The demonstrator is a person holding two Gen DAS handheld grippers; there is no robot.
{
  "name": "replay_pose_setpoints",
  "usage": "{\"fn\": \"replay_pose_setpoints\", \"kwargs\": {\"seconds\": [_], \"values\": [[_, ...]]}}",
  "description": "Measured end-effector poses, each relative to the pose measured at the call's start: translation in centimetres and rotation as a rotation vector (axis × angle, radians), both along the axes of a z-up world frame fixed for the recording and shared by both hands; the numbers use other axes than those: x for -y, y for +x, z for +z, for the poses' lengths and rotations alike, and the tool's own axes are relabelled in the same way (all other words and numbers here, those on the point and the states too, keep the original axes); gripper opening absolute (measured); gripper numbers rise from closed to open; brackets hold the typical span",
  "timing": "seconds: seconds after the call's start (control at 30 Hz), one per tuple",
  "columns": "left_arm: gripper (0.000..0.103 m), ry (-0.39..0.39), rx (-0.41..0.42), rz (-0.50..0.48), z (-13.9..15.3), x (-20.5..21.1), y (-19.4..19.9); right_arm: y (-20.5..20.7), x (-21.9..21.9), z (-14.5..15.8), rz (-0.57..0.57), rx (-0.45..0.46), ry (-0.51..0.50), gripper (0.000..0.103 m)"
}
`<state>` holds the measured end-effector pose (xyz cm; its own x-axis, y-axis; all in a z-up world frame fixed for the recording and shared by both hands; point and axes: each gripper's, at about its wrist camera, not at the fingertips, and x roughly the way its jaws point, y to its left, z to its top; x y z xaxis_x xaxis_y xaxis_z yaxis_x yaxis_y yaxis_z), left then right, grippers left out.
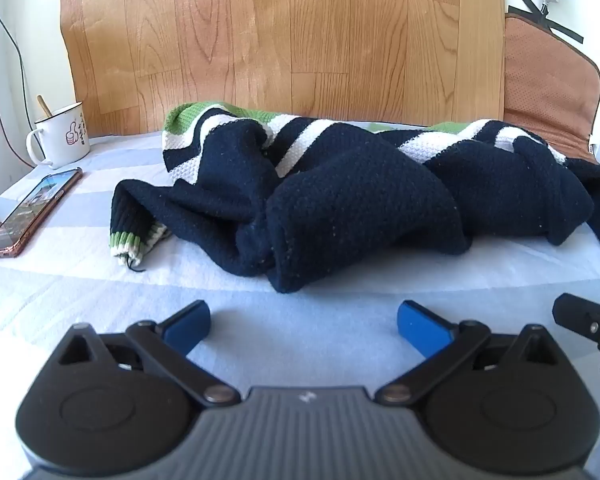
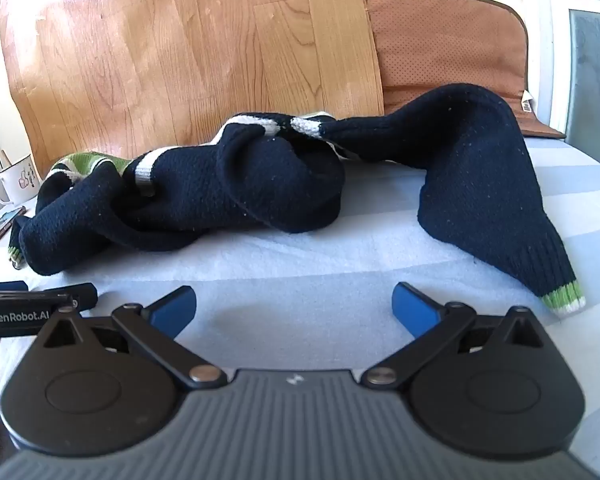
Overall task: Fold small clothes
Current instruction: 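Move both tools toward the crumpled navy sweater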
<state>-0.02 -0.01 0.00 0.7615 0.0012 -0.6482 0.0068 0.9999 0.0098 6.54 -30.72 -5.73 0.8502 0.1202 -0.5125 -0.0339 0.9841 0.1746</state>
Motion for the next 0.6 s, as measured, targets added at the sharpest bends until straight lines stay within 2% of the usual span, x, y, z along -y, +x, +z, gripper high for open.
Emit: {"fn": "replay_pose_setpoints", "kwargs": {"seconds": [0.4,0.6], "values": [[0.103,0.000,-0.005,0.000,0.0,-0.2,-0.2,0.1,-0.6,0.5,0.003,0.003,0.014,0.103],[0.103,0.005,-0.006,0.000,0.1,0.0,0.0,-0.3,0.6,0.3,0.002,0.014,0.050,0.103]]}}
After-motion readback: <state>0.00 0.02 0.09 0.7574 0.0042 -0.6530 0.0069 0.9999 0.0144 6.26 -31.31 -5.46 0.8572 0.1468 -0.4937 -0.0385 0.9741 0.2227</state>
